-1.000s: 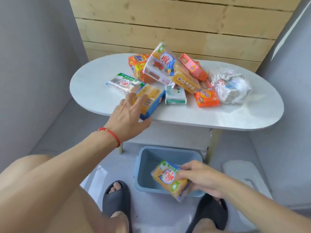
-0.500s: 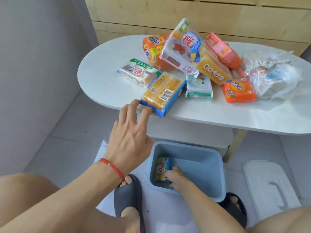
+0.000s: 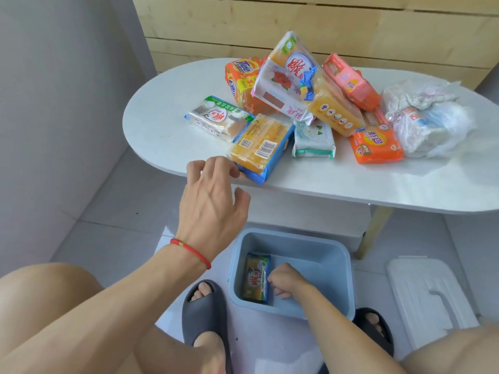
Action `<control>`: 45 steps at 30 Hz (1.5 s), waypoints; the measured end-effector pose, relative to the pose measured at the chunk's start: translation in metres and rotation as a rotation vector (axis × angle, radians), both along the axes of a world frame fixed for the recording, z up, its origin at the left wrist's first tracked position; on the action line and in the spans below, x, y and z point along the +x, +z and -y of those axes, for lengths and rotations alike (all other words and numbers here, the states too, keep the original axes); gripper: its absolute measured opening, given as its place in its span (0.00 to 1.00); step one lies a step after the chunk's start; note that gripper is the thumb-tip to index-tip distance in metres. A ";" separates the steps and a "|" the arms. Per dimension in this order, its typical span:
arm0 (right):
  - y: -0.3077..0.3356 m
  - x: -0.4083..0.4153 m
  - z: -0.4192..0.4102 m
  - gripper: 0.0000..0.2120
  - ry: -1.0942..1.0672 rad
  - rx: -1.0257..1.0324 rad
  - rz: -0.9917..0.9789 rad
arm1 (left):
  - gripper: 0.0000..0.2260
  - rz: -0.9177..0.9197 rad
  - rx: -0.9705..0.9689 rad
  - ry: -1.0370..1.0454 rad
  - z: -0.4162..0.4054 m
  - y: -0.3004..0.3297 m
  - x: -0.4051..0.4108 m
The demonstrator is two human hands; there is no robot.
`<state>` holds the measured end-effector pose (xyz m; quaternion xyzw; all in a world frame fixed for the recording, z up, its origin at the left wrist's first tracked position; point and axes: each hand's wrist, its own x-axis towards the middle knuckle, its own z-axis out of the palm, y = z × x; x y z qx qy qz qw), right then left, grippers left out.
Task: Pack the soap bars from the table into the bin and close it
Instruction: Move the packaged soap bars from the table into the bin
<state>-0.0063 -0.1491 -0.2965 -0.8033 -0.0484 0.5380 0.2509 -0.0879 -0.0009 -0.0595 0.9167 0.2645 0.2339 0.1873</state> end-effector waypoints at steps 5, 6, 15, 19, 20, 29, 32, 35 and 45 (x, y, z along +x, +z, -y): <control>0.080 0.018 0.001 0.12 -0.169 0.288 0.118 | 0.16 0.103 -0.165 0.103 0.003 0.015 0.016; 0.099 0.021 0.001 0.11 -0.151 0.327 0.128 | 0.21 0.048 -0.126 0.136 0.005 0.018 0.022; 0.196 0.016 0.035 0.08 -0.117 0.573 0.326 | 0.40 -0.103 -0.137 0.063 0.010 0.039 0.042; 0.231 0.007 0.040 0.21 -0.193 0.842 0.125 | 0.36 -0.050 -0.073 -0.054 0.030 0.032 -0.010; 0.234 0.004 0.039 0.23 -0.175 0.868 0.087 | 0.34 -0.048 -0.060 -0.094 0.036 0.026 -0.022; 0.133 0.012 0.046 0.12 -0.406 0.412 -0.068 | 0.27 -0.686 -0.355 -0.247 0.028 -0.079 -0.030; 0.085 0.022 0.051 0.10 -0.437 0.211 0.069 | 0.18 -0.889 -0.296 -0.072 0.010 -0.128 -0.023; 0.043 0.023 0.054 0.06 -0.347 0.038 0.182 | 0.16 -0.881 -0.420 0.095 0.012 -0.165 -0.026; -0.037 0.020 0.035 0.12 -0.182 -0.067 0.073 | 0.16 -0.767 -0.717 0.252 0.018 -0.191 -0.021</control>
